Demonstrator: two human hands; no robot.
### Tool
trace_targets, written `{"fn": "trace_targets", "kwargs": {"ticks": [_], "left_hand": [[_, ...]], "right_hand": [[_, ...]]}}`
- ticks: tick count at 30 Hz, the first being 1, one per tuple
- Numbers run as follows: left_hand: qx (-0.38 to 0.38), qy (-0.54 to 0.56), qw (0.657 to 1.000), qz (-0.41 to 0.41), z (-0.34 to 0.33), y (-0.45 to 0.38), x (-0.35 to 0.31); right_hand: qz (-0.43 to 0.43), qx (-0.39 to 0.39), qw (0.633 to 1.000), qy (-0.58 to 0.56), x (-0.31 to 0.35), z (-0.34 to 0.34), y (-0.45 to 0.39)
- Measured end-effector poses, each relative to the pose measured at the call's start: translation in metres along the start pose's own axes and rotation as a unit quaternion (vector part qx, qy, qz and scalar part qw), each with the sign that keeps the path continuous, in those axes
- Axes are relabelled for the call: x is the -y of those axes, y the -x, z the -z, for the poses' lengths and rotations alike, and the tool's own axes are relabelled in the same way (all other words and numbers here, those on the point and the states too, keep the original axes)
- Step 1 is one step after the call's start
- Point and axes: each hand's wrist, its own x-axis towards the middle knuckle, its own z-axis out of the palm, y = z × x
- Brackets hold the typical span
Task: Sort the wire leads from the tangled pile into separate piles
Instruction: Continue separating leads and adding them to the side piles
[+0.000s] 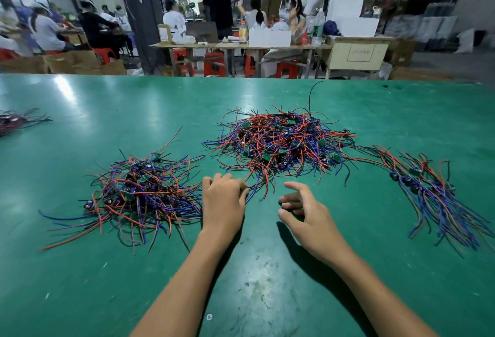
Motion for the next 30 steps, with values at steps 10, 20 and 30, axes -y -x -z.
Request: {"fn": "trace_targets", "kwargs": {"ticks": [10, 20, 30], "left_hand": [[0.139, 0.512, 0.846, 0.050, 0.040, 0.014, -0.041], [0.124, 0.507, 0.853, -0.015, 0.043, 0.016, -0.042], [0.146, 0.524, 0.838, -0.046, 0.042, 0.022, -0.052]], "right_hand": [[0.046, -0.030, 0.998, -0.025, -0.001, 0.001, 0.001], [0.039, -0.195, 0.953, -0.227, 0.010, 0.028, -0.009], [-0.096, -0.126, 0.857, -0.491, 0.016, 0.042, -0.011]]}}
